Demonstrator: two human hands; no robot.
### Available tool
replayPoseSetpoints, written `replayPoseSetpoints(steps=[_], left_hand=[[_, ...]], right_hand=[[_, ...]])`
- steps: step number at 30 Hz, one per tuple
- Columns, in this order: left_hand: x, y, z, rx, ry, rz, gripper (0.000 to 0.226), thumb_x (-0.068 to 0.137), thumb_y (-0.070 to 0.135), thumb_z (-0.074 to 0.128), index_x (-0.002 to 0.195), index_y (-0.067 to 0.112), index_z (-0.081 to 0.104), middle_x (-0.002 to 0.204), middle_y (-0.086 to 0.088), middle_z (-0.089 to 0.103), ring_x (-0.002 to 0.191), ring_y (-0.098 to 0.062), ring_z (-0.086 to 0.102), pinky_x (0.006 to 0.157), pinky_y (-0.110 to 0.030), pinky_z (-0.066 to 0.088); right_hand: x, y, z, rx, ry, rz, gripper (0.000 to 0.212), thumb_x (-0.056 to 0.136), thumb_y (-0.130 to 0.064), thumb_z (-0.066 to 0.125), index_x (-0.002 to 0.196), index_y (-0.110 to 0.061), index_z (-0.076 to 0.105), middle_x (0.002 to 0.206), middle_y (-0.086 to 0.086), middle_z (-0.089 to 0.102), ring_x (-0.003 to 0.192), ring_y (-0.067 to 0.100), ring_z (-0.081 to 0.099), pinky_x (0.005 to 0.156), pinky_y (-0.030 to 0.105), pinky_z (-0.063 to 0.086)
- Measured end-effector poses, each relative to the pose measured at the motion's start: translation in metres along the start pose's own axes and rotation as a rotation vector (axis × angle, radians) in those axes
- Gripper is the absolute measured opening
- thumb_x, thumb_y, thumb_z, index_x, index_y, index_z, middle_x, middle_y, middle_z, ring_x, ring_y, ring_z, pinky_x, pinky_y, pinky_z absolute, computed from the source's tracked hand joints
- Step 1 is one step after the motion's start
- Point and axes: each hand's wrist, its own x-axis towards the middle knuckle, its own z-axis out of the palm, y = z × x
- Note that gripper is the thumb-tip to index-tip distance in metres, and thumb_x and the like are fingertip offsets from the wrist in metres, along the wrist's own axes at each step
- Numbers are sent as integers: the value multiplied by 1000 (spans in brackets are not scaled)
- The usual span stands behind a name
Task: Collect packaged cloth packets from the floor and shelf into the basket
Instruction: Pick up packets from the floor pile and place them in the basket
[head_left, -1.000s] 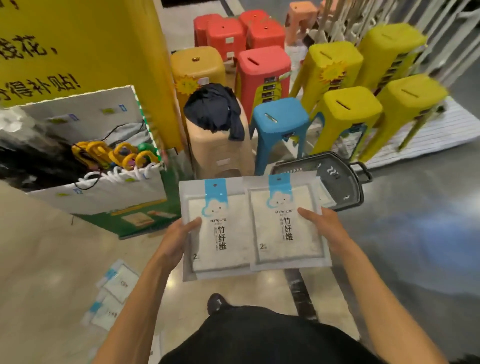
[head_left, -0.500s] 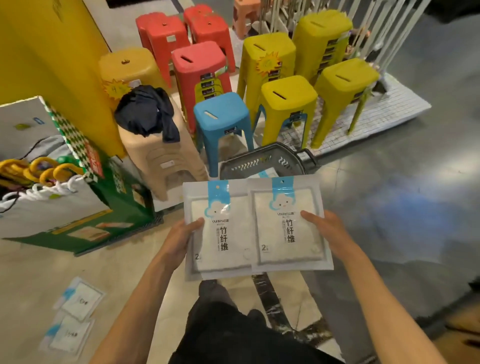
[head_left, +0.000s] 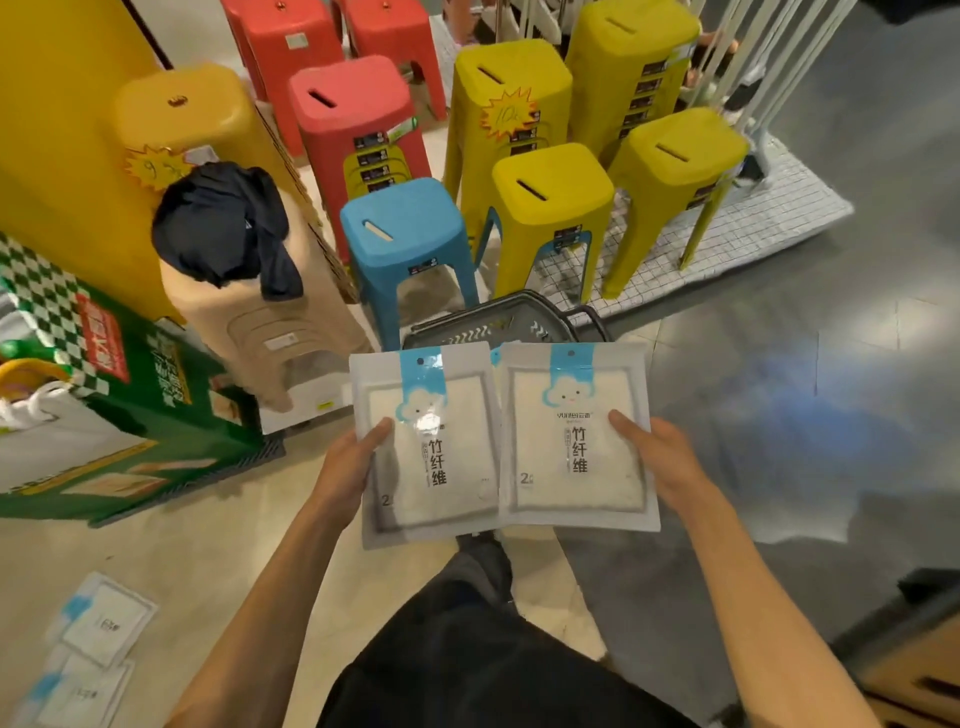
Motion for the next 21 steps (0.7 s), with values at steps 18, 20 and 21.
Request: replayPoseSetpoints(steps=[18,20,21], left_hand=[[126,33,123,-36,286,-174,23,95,34,67,101,12,71,96,-9,77,87,-28,74,76,-42,59],[142,33,137,-68,331,-190,24,94,33,67,102,11,70,98,-11,76,86,-28,73,71,-39,58],[151,34,143,-86,342,-193,26,94,34,68,104,10,69,97,-11,77,85,-28,73,70,-38,57]], right_hand=[[218,-89,-18,-122,-138,161,28,90,-27,72,107,-5,71,99,12,77,92,29,74,83,43,59],[247,-98,-21,-188,-173,163,23,91,-26,71,104,-7,72,97,10,77,90,27,75,76,38,60],[261,-101,-22,-226,-184,156,19,92,-26,71,102,-10,72,95,7,77,88,25,75,71,34,60]])
